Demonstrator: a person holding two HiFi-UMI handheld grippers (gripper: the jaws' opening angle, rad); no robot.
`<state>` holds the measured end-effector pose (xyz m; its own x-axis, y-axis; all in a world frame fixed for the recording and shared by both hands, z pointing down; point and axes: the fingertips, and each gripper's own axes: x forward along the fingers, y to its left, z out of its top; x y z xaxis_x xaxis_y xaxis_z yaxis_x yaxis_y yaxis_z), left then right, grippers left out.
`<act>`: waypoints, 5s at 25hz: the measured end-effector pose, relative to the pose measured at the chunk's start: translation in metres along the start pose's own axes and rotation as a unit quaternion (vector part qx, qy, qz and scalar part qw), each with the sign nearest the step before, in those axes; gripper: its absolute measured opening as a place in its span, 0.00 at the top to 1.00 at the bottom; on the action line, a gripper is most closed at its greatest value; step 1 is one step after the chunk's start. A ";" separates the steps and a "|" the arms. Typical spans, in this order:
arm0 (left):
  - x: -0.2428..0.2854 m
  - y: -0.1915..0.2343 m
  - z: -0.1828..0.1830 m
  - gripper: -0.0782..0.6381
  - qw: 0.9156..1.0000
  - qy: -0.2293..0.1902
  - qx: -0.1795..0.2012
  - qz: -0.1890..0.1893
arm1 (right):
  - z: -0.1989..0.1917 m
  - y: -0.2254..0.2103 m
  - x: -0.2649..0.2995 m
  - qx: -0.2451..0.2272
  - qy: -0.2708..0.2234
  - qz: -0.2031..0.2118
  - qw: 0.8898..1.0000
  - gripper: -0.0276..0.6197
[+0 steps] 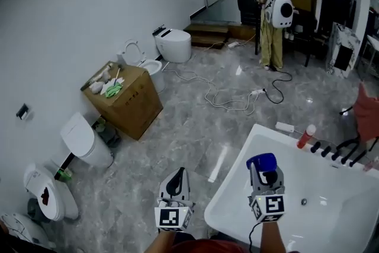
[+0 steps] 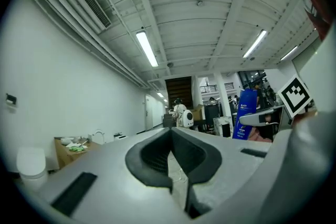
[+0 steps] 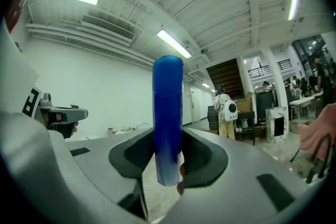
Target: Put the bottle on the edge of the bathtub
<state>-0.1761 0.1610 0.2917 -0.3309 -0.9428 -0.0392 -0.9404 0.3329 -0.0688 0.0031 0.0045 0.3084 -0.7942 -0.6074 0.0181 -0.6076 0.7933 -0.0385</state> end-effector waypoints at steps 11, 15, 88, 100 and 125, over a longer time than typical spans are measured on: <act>0.092 -0.074 -0.007 0.88 0.993 -0.020 -0.024 -0.117 | -0.011 -0.085 -0.015 -0.007 0.002 -0.103 0.995 0.73; 0.127 -0.089 -0.013 0.88 0.987 -0.017 -0.028 -0.160 | -0.014 -0.107 -0.012 -0.008 0.007 -0.140 0.990 0.73; 0.465 -0.111 -0.395 0.88 0.931 0.149 -0.046 -0.330 | -0.433 -0.306 0.343 0.057 0.182 -0.301 0.934 0.61; 0.393 -0.116 -0.298 0.88 0.947 0.106 -0.047 -0.300 | -0.382 -0.201 0.206 0.074 0.221 -0.261 0.937 0.59; 0.120 -0.057 -0.063 0.88 0.981 0.035 -0.028 -0.186 | -0.025 -0.095 -0.033 -0.063 0.010 -0.199 0.978 0.60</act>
<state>-0.1676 0.0279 0.3541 0.0337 -0.9983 0.0475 -0.9994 -0.0342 -0.0104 0.0871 -0.0496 0.3369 -0.4935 -0.8694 0.0258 -0.8642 0.4935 0.0981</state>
